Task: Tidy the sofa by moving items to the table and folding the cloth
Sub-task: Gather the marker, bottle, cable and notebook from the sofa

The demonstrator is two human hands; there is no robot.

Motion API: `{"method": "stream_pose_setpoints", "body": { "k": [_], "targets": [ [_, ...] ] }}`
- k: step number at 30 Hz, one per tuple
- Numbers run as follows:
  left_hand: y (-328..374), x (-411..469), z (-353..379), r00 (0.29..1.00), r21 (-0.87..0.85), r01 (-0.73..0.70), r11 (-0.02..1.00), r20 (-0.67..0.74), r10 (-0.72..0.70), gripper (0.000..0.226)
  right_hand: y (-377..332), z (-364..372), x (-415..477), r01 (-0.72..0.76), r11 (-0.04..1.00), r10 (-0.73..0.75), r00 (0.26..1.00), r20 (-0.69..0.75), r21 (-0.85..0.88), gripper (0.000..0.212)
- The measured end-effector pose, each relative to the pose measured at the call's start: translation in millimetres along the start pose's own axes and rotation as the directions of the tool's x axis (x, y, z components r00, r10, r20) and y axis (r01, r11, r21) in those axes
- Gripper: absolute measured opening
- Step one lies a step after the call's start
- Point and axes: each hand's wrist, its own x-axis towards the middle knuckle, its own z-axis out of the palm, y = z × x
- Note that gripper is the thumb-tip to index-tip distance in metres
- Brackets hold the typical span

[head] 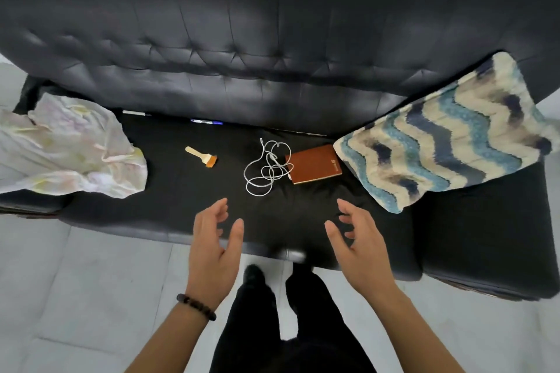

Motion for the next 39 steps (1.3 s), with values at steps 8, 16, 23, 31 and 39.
{"method": "stream_pose_setpoints", "body": {
  "k": [8,16,23,31,39],
  "targets": [
    [-143.5,157.2,126.9,0.978,0.127,0.099,0.987,0.172,-0.120,0.042,91.8,142.6,154.6,-0.278,0.959,0.279,0.960,-0.029,0.056,0.044],
    [-309.9,257.9,277.4,0.914,0.609,-0.164,0.776,0.390,-0.113,0.081,220.1,277.4,298.1,-0.543,0.810,0.585,0.771,-0.252,0.219,0.081],
    [-360.3,240.8,313.6,0.916,0.735,-0.355,0.578,0.398,0.055,0.067,271.7,301.9,334.5,-0.678,0.622,0.782,0.565,-0.263,0.392,0.093],
    [-322.8,249.4,270.6,0.974,0.581,-0.182,0.793,0.217,0.065,0.030,256.2,265.9,346.5,-0.789,0.458,0.875,0.481,-0.052,0.409,0.061],
    [-324.3,214.4,242.9,0.996,0.344,0.054,0.937,0.047,-0.075,0.029,242.7,275.6,311.3,-0.630,0.427,0.821,0.570,0.013,0.649,0.020]
  ]
}}
